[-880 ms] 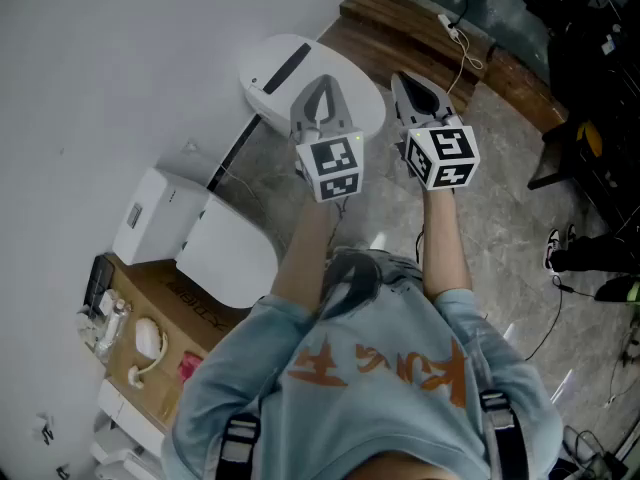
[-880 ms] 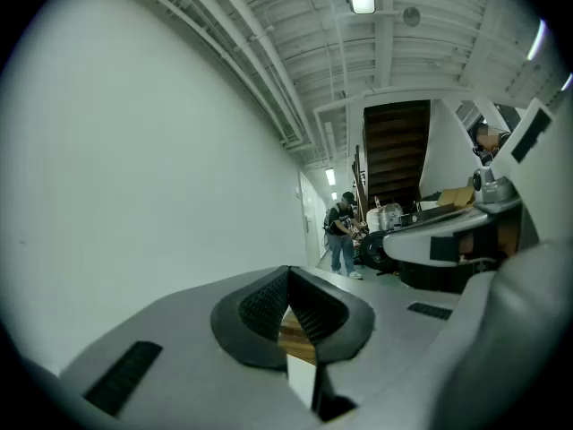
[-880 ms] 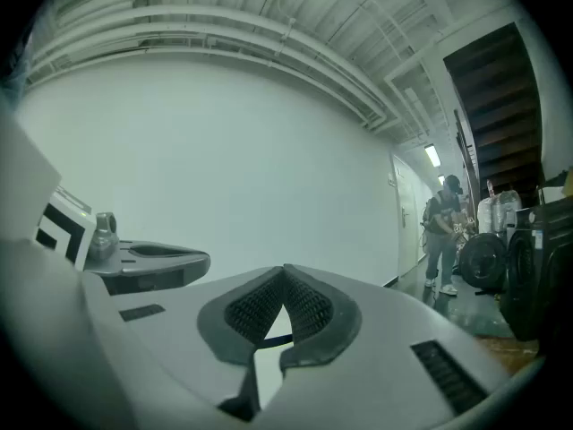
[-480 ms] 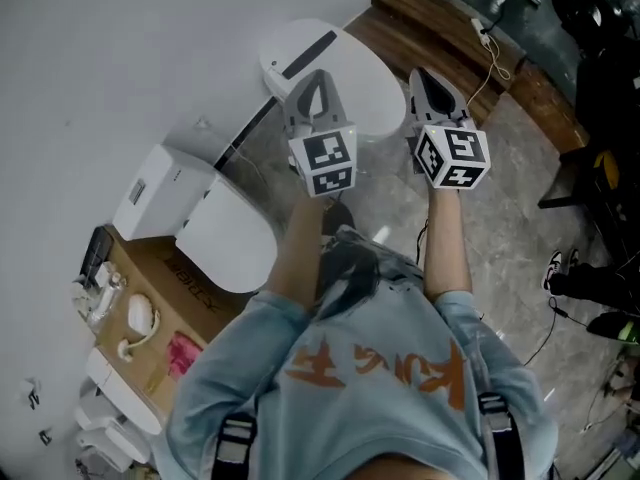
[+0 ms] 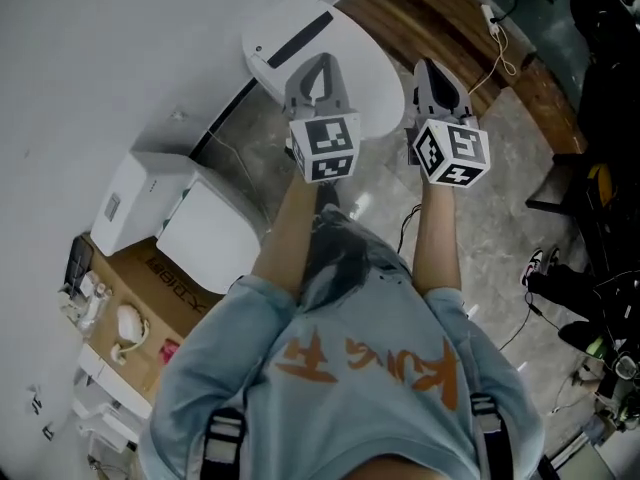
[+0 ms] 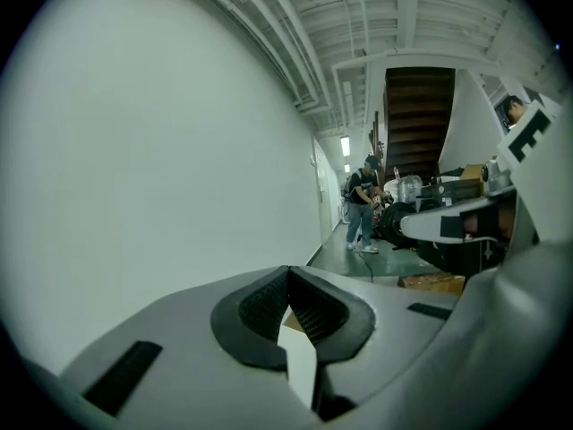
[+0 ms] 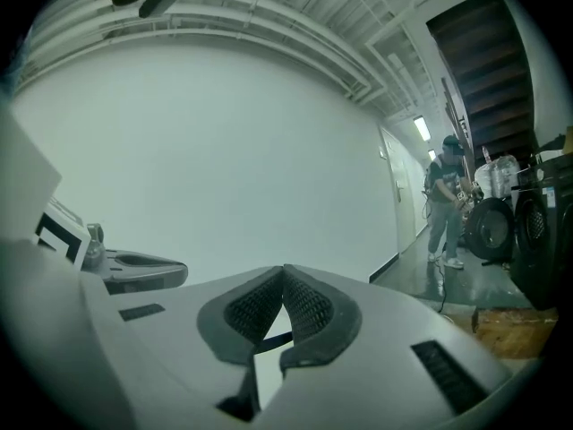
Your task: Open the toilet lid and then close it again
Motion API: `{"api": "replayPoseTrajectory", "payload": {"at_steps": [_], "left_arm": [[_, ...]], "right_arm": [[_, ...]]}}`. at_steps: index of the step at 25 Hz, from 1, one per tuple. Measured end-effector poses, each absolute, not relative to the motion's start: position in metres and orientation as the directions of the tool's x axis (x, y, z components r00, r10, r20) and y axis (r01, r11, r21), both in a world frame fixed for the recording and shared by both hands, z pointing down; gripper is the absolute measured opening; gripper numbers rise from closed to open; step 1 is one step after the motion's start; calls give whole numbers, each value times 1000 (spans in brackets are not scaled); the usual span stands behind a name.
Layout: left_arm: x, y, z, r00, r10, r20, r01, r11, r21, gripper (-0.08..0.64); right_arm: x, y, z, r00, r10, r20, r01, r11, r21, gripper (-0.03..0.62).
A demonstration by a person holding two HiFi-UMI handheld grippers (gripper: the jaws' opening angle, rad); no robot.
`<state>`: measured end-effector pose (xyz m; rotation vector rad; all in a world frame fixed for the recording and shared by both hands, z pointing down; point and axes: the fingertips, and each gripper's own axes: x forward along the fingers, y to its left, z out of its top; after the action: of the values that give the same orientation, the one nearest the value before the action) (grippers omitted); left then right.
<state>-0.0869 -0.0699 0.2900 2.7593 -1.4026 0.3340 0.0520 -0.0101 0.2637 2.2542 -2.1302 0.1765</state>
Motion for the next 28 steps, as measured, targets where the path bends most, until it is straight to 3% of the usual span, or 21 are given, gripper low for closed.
{"api": "replayPoseTrajectory", "payload": {"at_steps": [8, 15, 21, 25, 28], "left_arm": [[-44, -168, 347, 614, -705, 356, -753, -658, -5, 26], [-5, -165, 426, 634, -618, 464, -696, -718, -5, 26], [-7, -128, 541, 554, -559, 617, -683, -729, -48, 27], [-15, -97, 606, 471, -552, 688, -745, -667, -26, 28], [-16, -60, 648, 411, -528, 743, -766, -642, -34, 28]], "right_arm": [[90, -94, 317, 99, -965, 245, -983, -132, -126, 13], [126, -89, 394, 125, -929, 348, -959, -203, -197, 13], [128, -56, 518, 42, -876, 481, -928, -213, -307, 14], [132, -30, 585, -37, -827, 560, -953, -139, -269, 14], [156, 6, 631, -32, -777, 629, -945, -182, -272, 13]]}}
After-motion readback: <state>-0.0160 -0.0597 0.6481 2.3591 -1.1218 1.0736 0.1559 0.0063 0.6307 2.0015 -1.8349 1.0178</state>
